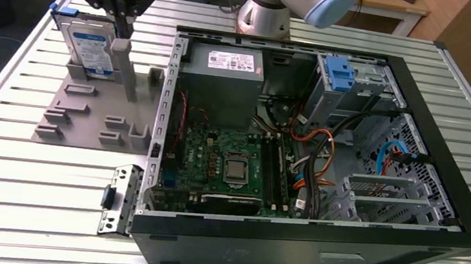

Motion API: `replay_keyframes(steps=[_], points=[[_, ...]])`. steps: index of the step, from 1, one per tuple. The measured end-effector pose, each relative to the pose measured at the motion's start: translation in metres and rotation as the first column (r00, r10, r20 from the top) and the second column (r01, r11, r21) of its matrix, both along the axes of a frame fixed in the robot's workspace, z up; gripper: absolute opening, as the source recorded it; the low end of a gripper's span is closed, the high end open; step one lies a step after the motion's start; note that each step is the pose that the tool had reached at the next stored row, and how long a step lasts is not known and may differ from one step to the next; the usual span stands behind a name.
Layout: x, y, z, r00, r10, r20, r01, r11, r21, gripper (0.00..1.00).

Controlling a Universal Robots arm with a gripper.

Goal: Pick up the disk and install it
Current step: 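Reach for the disk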

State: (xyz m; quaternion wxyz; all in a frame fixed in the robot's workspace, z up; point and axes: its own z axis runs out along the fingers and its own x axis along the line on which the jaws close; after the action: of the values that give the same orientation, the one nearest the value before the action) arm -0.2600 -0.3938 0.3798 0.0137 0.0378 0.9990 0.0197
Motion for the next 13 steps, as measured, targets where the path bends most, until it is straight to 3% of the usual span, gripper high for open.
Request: replay_keyframes(steps=[13], points=[[-0.0152,0.0003,-0.0023,1.0,0.0,0.0,0.0,1.0,0.0,0.1]])
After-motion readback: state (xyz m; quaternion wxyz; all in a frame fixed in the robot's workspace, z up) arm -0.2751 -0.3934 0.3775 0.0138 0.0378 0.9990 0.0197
